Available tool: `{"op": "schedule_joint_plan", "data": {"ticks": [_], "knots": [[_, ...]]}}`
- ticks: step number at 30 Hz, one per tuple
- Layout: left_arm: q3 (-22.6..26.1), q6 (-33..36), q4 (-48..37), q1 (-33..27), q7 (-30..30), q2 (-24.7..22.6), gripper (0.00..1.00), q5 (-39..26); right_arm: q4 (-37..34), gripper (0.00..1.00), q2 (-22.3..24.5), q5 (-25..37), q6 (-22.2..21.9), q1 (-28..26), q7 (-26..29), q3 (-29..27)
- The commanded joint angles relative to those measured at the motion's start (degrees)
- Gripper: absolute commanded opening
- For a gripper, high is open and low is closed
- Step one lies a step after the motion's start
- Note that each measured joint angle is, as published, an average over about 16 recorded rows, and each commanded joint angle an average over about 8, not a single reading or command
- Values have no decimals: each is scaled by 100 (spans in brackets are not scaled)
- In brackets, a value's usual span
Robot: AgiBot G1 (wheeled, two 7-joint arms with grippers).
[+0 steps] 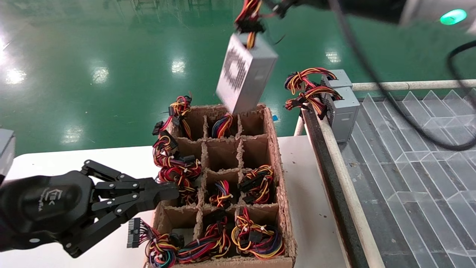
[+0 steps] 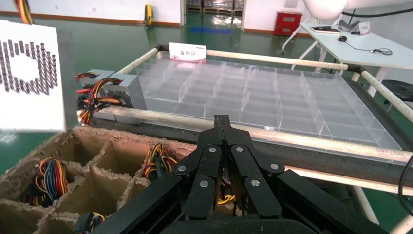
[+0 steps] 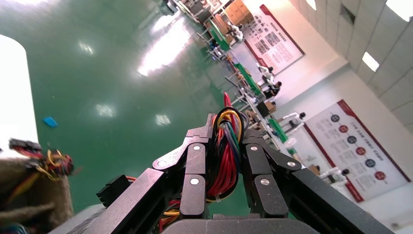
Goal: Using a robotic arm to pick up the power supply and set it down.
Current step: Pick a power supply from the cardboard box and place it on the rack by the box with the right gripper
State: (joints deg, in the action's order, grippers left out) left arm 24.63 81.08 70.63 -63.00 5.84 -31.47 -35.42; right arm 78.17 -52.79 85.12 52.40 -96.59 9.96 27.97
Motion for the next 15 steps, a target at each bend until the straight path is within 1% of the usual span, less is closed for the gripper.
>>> {"op": "schedule_joint_plan", "data": {"ticks": [1,4,9,15], "knots": [[0,0,0,0,0,0,0,0,-1,0,109,-53,81,-115,-47,-61],[0,0,0,0,0,0,0,0,-4,0,340,-311,403,-177,-118,-143],[0,0,0,0,0,0,0,0,-13,0,854,-804,1064,-232,-288,-304],[0,0,0,0,0,0,0,0,-11,0,1512,-1098,1632,-247,-305,-451]]}}
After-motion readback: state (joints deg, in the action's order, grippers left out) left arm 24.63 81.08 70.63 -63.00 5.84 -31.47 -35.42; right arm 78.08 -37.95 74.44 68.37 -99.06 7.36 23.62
